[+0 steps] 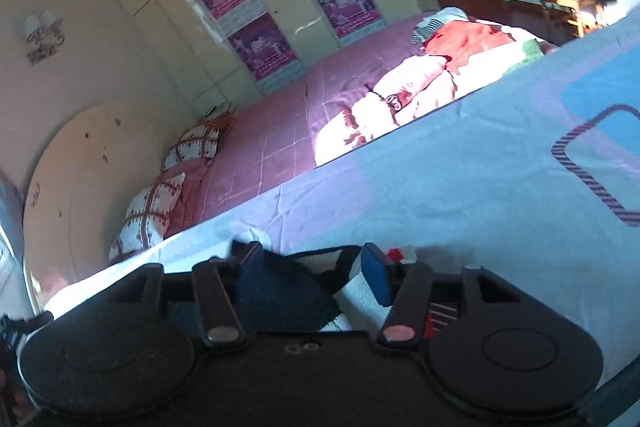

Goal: Fold small clothes
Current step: 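Lift the hem with both grippers and fold it toward the collar, then lower the hem onto the sweater and open both grippers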

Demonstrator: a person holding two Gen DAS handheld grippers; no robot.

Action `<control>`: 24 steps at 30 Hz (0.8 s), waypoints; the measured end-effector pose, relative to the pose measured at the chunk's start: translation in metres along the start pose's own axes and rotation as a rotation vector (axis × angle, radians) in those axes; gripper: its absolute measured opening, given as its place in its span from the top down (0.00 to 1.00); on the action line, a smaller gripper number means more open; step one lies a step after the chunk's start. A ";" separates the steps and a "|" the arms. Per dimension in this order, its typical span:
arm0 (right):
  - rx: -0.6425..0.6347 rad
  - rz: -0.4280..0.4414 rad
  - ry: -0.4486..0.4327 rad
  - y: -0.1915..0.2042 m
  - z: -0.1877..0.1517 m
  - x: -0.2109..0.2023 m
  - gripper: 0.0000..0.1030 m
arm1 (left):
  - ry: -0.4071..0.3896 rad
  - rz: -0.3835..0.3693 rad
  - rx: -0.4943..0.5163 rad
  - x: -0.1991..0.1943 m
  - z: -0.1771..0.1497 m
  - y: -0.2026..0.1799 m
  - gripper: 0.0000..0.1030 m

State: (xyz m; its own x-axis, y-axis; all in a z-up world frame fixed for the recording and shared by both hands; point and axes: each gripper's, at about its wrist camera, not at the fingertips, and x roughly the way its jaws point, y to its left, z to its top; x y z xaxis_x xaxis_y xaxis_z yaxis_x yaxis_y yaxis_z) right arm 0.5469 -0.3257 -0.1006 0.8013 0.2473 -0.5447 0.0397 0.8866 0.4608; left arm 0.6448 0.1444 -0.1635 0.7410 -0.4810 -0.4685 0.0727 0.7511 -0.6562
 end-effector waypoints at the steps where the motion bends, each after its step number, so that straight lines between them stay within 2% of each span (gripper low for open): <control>1: -0.043 -0.008 0.023 0.004 0.002 0.004 0.51 | 0.031 0.042 0.056 0.005 0.001 -0.004 0.38; 3: -0.112 -0.046 0.059 0.012 0.002 0.014 0.51 | 0.098 0.146 0.165 0.013 0.003 -0.008 0.56; 6: -0.195 -0.090 0.123 0.025 0.000 0.032 0.53 | 0.159 0.207 0.268 0.021 0.001 -0.019 0.57; 7: -0.228 -0.090 0.132 0.030 -0.002 0.036 0.56 | 0.168 0.225 0.310 0.022 0.000 -0.025 0.57; 8: -0.266 -0.098 0.144 0.035 -0.005 0.040 0.61 | 0.175 0.243 0.351 0.024 -0.001 -0.031 0.59; 9: -0.312 -0.119 0.152 0.041 -0.008 0.043 0.78 | 0.178 0.264 0.394 0.023 0.000 -0.038 0.67; 10: -0.351 -0.133 0.156 0.047 -0.011 0.045 0.87 | 0.176 0.269 0.434 0.024 0.001 -0.043 0.79; 11: -0.384 -0.143 0.149 0.052 -0.012 0.044 0.93 | 0.160 0.273 0.466 0.022 -0.004 -0.048 0.85; 13: -0.390 -0.153 0.130 0.056 -0.011 0.039 0.95 | 0.115 0.270 0.454 0.011 -0.004 -0.054 0.91; 15: -0.373 -0.159 0.096 0.056 -0.008 0.028 0.95 | 0.068 0.238 0.415 -0.006 -0.004 -0.051 0.91; 18: -0.402 -0.166 0.052 0.053 -0.006 0.014 0.95 | 0.027 0.240 0.431 -0.019 -0.004 -0.051 0.92; 21: -0.399 -0.211 0.075 0.044 -0.004 0.023 0.96 | 0.019 0.270 0.421 -0.011 0.000 -0.047 0.93; 24: -0.349 -0.233 0.110 0.030 -0.007 0.037 0.96 | 0.069 0.334 0.407 0.007 -0.007 -0.034 0.93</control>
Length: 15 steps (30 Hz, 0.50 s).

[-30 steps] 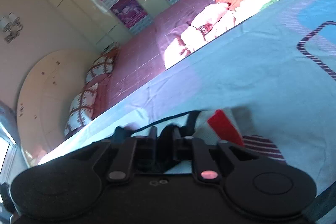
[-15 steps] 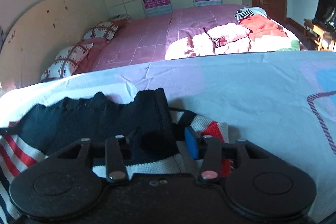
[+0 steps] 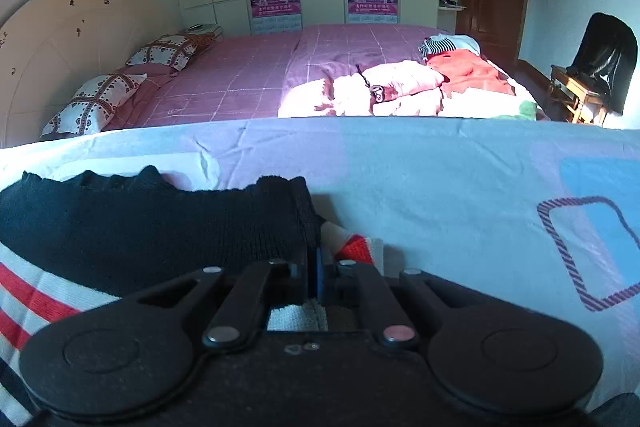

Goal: Fold small clothes
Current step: 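Lower the hem onto the sweater and open both grippers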

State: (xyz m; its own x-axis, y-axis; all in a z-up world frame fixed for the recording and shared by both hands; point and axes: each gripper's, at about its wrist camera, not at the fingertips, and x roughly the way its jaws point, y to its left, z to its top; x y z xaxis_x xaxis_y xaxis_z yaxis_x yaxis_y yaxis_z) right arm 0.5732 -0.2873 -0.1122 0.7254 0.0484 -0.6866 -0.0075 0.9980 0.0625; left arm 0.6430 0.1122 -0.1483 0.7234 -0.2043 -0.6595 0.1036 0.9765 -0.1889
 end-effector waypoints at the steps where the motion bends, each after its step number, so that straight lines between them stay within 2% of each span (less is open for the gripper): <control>1: 0.000 -0.004 -0.002 0.001 -0.002 0.003 0.95 | -0.003 0.003 -0.009 0.003 -0.004 0.001 0.93; 3: -0.026 -0.010 0.013 0.004 0.000 0.003 0.94 | -0.011 0.018 -0.001 0.002 -0.002 -0.002 0.91; 5: -0.032 -0.017 -0.003 0.007 0.004 -0.008 0.82 | -0.031 0.042 0.006 -0.009 0.000 -0.006 0.85; 6: -0.051 -0.033 -0.050 0.010 0.005 -0.022 0.77 | -0.073 0.080 0.022 -0.023 0.001 -0.011 0.75; 7: -0.078 -0.030 -0.100 0.016 0.003 -0.035 0.77 | -0.130 0.114 0.047 -0.038 0.002 -0.018 0.60; 8: -0.099 0.010 -0.127 0.024 0.002 -0.045 0.77 | -0.183 0.125 0.055 -0.050 0.003 -0.026 0.53; 9: -0.113 0.062 -0.124 0.034 0.000 -0.050 0.77 | -0.208 0.102 0.062 -0.056 0.005 -0.037 0.50; 11: -0.173 0.150 -0.098 0.068 -0.003 -0.043 0.78 | -0.194 0.017 0.135 -0.050 0.011 -0.072 0.50; 13: -0.230 0.206 -0.080 0.103 -0.005 -0.031 0.79 | -0.117 -0.104 0.186 -0.030 0.014 -0.104 0.50; 15: -0.244 0.243 -0.053 0.125 -0.006 -0.015 0.82 | -0.035 -0.214 0.157 -0.009 0.010 -0.121 0.50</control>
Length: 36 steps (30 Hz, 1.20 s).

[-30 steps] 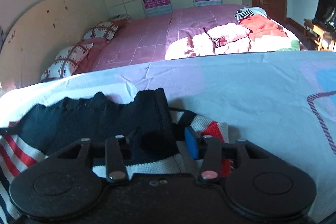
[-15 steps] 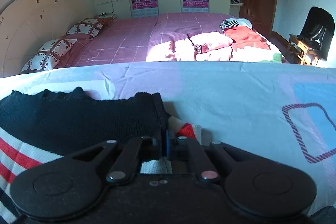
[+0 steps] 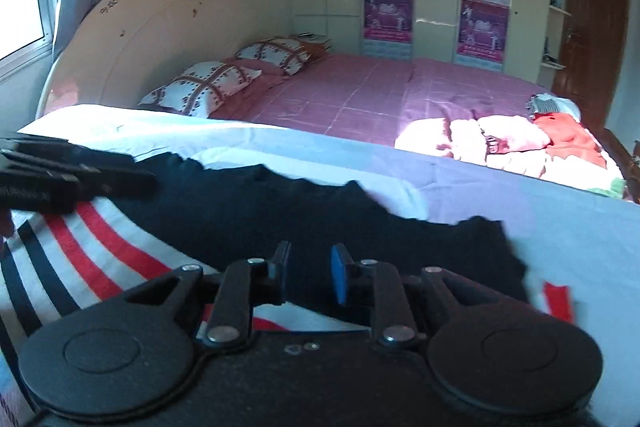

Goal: Fold small clothes

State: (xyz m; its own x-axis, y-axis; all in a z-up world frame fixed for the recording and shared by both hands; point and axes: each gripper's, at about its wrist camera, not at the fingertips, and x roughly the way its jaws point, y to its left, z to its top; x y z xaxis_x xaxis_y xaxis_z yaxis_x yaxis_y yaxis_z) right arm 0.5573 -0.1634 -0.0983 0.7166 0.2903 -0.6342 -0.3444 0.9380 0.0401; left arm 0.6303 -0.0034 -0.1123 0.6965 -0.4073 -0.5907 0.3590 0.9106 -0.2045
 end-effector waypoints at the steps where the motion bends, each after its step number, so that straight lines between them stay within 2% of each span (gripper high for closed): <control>1: -0.014 -0.002 0.021 0.005 0.000 0.008 0.83 | 0.047 -0.058 -0.034 0.010 -0.004 -0.001 0.50; 2: -0.021 -0.022 0.047 0.005 -0.003 0.014 0.84 | 0.107 -0.075 -0.054 0.020 -0.010 -0.001 0.50; 3: -0.022 -0.037 0.072 0.002 -0.006 0.016 0.84 | 0.113 -0.048 -0.029 0.022 -0.021 -0.004 0.50; 5: -0.046 -0.075 0.057 -0.010 -0.013 0.005 0.83 | 0.080 -0.012 0.028 0.011 -0.032 -0.002 0.50; 7: -0.060 -0.202 0.051 -0.034 -0.027 -0.012 0.83 | 0.044 0.059 0.001 -0.008 -0.039 0.017 0.50; 8: -0.017 -0.225 0.049 -0.054 -0.033 -0.021 0.86 | 0.018 0.107 -0.015 -0.020 -0.045 0.032 0.50; 9: 0.028 -0.228 0.043 -0.072 -0.037 -0.032 0.87 | 0.001 0.132 -0.036 -0.030 -0.053 0.049 0.53; 10: 0.043 -0.275 0.045 -0.084 -0.041 -0.039 0.89 | -0.015 0.104 -0.080 -0.038 -0.059 0.066 0.71; 11: 0.043 -0.298 0.048 -0.092 -0.044 -0.045 0.86 | -0.019 0.102 -0.123 -0.042 -0.062 0.076 0.77; 12: 0.060 -0.331 0.059 -0.098 -0.046 -0.047 0.67 | -0.017 0.107 -0.127 -0.045 -0.061 0.078 0.78; 14: 0.118 -0.326 0.056 -0.103 -0.047 -0.052 0.67 | 0.001 0.134 -0.104 -0.043 -0.055 0.073 0.77; 15: 0.142 -0.318 0.035 -0.098 -0.045 -0.057 0.67 | 0.008 0.163 -0.090 -0.043 -0.051 0.063 0.74; 16: 0.135 -0.305 -0.005 -0.087 -0.042 -0.065 0.66 | -0.012 0.181 -0.057 -0.047 -0.045 0.050 0.51; 18: 0.100 -0.259 -0.076 -0.057 -0.038 -0.078 0.67 | -0.080 0.159 0.003 -0.055 -0.038 0.021 0.19; 21: 0.032 -0.108 -0.057 -0.009 -0.035 -0.069 0.70 | -0.059 0.105 0.060 -0.048 -0.034 -0.020 0.19; 22: -0.002 -0.075 -0.044 0.007 -0.035 -0.063 0.70 | -0.032 0.121 0.078 -0.042 -0.036 -0.032 0.19; 25: -0.059 -0.050 0.007 0.035 -0.040 -0.045 0.69 | 0.041 0.180 0.097 -0.028 -0.047 -0.049 0.19; 27: -0.077 -0.072 0.052 0.040 -0.046 -0.035 0.67 | 0.104 0.221 0.080 -0.020 -0.058 -0.046 0.19; 31: -0.067 -0.109 0.043 0.024 -0.050 -0.045 0.62 | 0.076 0.224 0.050 -0.034 -0.069 -0.030 0.18; 32: -0.060 -0.141 0.048 0.017 -0.050 -0.049 0.62 | 0.077 0.229 0.044 -0.038 -0.069 -0.025 0.18; 36: 0.005 -0.235 0.073 -0.027 -0.064 -0.069 0.53 | 0.066 0.304 0.025 -0.059 -0.079 0.006 0.14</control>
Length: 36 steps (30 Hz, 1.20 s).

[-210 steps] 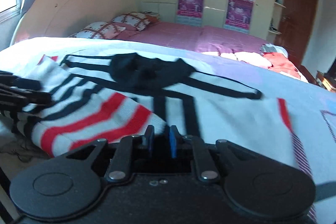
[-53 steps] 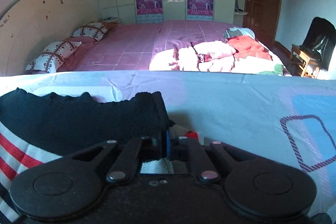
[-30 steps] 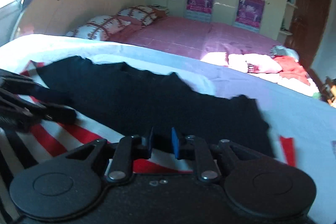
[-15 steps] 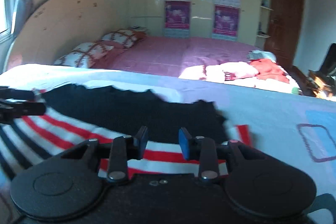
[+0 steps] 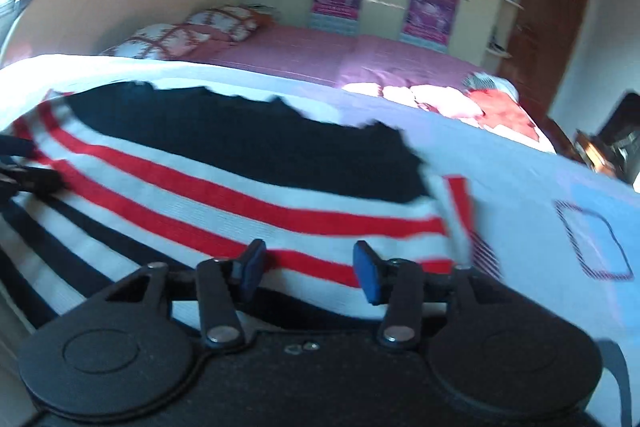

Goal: Fold small clothes

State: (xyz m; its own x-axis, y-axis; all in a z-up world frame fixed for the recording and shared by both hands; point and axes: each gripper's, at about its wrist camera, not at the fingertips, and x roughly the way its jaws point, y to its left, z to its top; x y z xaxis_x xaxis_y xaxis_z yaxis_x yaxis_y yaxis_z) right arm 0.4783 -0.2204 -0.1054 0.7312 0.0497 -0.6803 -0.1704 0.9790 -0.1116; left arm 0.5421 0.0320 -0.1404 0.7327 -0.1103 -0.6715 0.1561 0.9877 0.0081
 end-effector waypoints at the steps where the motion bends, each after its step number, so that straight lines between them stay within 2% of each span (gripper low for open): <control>1: 0.005 -0.041 0.017 -0.010 -0.003 -0.001 0.53 | -0.003 0.011 -0.015 -0.002 -0.004 0.011 0.14; 2: 0.008 -0.063 0.027 -0.017 -0.004 -0.003 0.53 | 0.000 0.010 -0.033 -0.005 -0.006 0.020 0.14; 4: 0.060 -0.051 0.034 -0.023 -0.003 -0.011 0.60 | -0.006 -0.004 -0.071 -0.017 -0.003 0.024 0.14; 5: 0.076 -0.039 0.010 -0.020 0.000 -0.020 0.61 | -0.028 -0.006 -0.079 -0.025 0.000 0.021 0.14; 7: 0.089 0.053 -0.067 0.000 0.006 -0.039 0.65 | -0.071 -0.057 -0.066 -0.040 0.007 0.004 0.14; 10: 0.011 0.215 -0.075 0.049 0.008 -0.050 0.71 | -0.060 -0.141 -0.031 -0.047 0.007 -0.027 0.14; 12: -0.024 0.259 -0.055 0.076 0.006 -0.047 0.69 | -0.029 -0.138 0.014 -0.045 -0.001 -0.045 0.14; 13: -0.039 0.270 -0.031 0.086 0.002 -0.043 0.73 | -0.002 -0.112 0.040 -0.041 -0.007 -0.051 0.14; 14: -0.065 0.247 0.013 0.094 -0.002 -0.036 0.70 | 0.033 -0.081 0.065 -0.035 -0.015 -0.054 0.13; 15: -0.104 0.217 0.063 0.101 -0.009 -0.027 0.67 | 0.049 -0.070 0.092 -0.032 -0.025 -0.055 0.08; 16: -0.134 0.205 0.033 0.104 -0.016 -0.029 0.66 | 0.030 -0.056 0.104 -0.034 -0.034 -0.054 0.02; 19: -0.184 0.179 0.006 0.101 -0.029 -0.042 0.66 | -0.006 -0.044 0.113 -0.045 -0.047 -0.044 0.01; 23: -0.127 0.123 0.015 0.059 -0.040 -0.055 0.66 | -0.011 -0.027 0.035 -0.058 -0.056 -0.013 0.01; 26: -0.043 0.065 0.025 0.012 -0.057 -0.060 0.66 | -0.011 -0.028 0.017 -0.065 -0.062 0.002 0.01; 29: 0.047 0.060 0.029 -0.025 -0.072 -0.069 0.67 | -0.003 -0.024 0.005 -0.068 -0.066 0.008 0.01; 34: 0.058 0.052 0.033 -0.030 -0.076 -0.069 0.66 | 0.007 -0.023 0.002 -0.066 -0.065 0.009 0.00; 36: 0.070 0.042 0.049 -0.027 -0.070 -0.069 0.66 | -0.018 -0.018 -0.022 -0.073 -0.061 0.011 0.00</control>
State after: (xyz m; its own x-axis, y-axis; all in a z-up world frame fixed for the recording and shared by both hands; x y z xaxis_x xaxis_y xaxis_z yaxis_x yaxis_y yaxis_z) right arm 0.3857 -0.2638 -0.1062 0.6912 0.0826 -0.7179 -0.1525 0.9878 -0.0332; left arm 0.4498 0.0576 -0.1362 0.7418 -0.1302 -0.6578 0.1550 0.9877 -0.0207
